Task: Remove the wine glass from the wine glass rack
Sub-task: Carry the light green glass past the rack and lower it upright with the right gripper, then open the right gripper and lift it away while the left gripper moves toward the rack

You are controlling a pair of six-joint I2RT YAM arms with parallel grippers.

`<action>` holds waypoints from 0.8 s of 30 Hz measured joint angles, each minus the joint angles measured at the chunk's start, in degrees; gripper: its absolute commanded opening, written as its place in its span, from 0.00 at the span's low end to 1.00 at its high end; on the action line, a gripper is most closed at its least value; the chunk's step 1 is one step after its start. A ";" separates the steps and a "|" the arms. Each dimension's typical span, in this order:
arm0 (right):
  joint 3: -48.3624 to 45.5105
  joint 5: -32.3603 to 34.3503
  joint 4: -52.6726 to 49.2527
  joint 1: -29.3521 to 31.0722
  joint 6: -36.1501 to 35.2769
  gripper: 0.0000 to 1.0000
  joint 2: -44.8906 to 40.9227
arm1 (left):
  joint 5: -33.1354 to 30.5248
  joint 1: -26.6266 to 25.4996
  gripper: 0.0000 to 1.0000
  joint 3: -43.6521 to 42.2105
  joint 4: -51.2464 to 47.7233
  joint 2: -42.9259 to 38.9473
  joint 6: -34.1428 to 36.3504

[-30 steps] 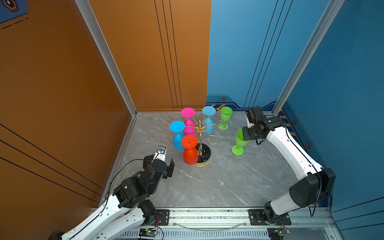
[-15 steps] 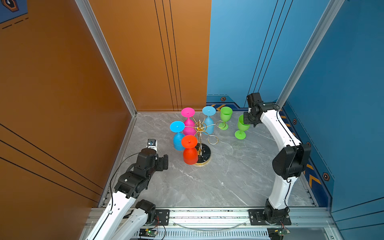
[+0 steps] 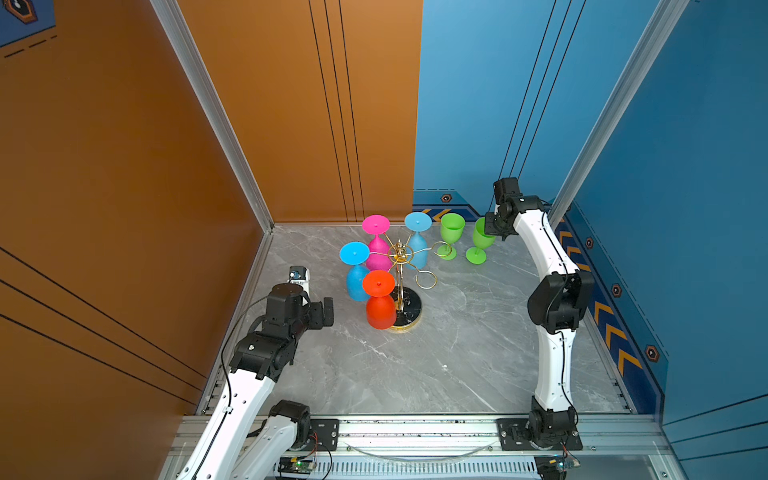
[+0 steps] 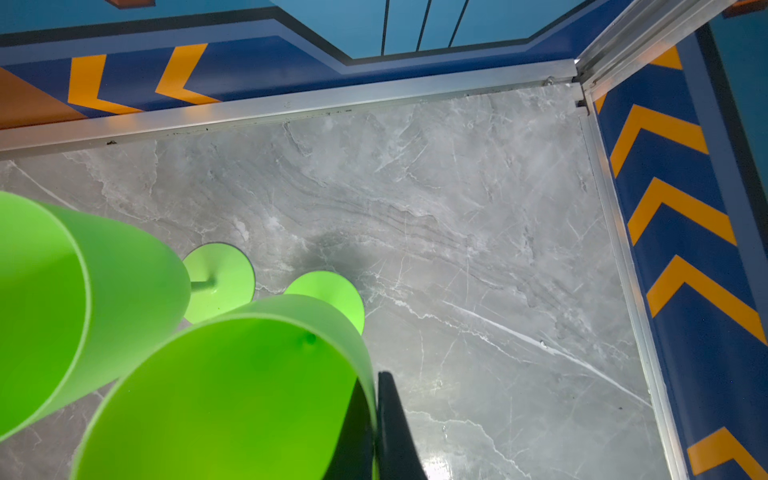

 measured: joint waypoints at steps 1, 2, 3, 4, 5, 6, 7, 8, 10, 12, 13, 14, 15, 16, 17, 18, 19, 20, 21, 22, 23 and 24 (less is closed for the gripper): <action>0.85 0.00 0.00 0.00 0.13 0.00 0.61 | 0.35 0.52 0.99 0.00 0.50 0.13 0.13; 1.79 0.00 0.00 0.00 0.22 0.00 1.31 | 0.94 1.22 0.99 -0.02 0.98 0.22 0.17; 2.80 0.00 0.00 0.00 0.28 0.00 2.01 | 1.49 1.88 1.00 -0.09 1.49 0.26 0.17; 3.58 0.00 0.02 0.00 0.37 0.00 2.56 | 1.84 2.38 1.00 -0.13 1.77 0.33 0.17; 4.35 0.02 0.04 0.00 0.42 0.00 3.17 | 2.27 2.89 0.99 -0.24 2.19 0.42 0.17; 5.25 0.00 0.07 0.00 0.42 0.00 3.87 | 2.62 3.30 0.99 -0.31 2.51 0.52 0.17; 5.86 0.00 0.09 0.00 0.44 0.00 4.39 | 2.89 3.61 0.99 -0.33 2.80 0.63 0.17; 6.45 0.00 0.07 0.00 0.48 0.00 5.01 | 3.10 3.78 0.99 -0.39 3.08 0.74 0.17; 7.13 0.00 0.04 0.00 0.70 0.00 5.90 | 3.58 4.07 0.99 -0.61 3.48 0.72 0.17; 7.52 0.00 0.11 0.00 0.87 0.00 6.69 | 4.26 4.42 0.99 -0.68 3.67 0.74 0.17; 7.67 -0.02 0.09 0.00 0.90 0.00 7.02 | 4.55 4.59 0.99 -0.70 3.82 0.72 0.17; 7.89 0.00 0.09 0.00 1.07 0.00 7.41 | 4.81 4.70 0.99 -0.70 3.93 0.72 0.17; 8.04 -0.02 0.11 0.00 1.16 0.00 7.67 | 4.92 4.81 0.99 -0.70 4.04 0.72 0.17; 8.11 0.00 0.11 0.00 1.27 0.00 7.91 | 5.16 4.98 0.99 -0.70 4.11 0.72 0.17; 8.11 -0.02 0.09 0.00 1.29 0.00 8.09 | 5.33 5.07 0.99 -0.70 4.17 0.72 0.17; 8.13 0.00 0.11 0.00 1.29 0.01 8.20 | 5.51 5.14 0.99 -0.70 4.17 0.72 0.17; 8.13 -0.02 0.15 0.00 1.29 0.02 8.24 | 5.70 5.18 0.99 -0.70 4.22 0.72 0.17; 8.20 -0.02 0.13 0.00 1.29 0.04 8.24 | 5.86 5.18 0.99 -0.72 4.28 0.72 0.17; 8.24 -0.04 0.17 0.00 1.31 0.05 8.24 | 5.92 5.18 0.99 -0.72 4.33 0.72 0.17; 8.24 -0.07 0.24 0.00 1.31 0.08 8.24 | 5.99 5.18 0.99 -0.72 4.35 0.70 0.17; 8.26 -0.13 0.31 0.00 1.33 0.10 8.26 | 6.12 5.22 0.99 -0.72 4.35 0.66 0.17; 8.26 -0.24 0.31 0.00 1.40 0.10 8.28 | 6.32 5.25 0.99 -0.79 4.37 0.57 0.17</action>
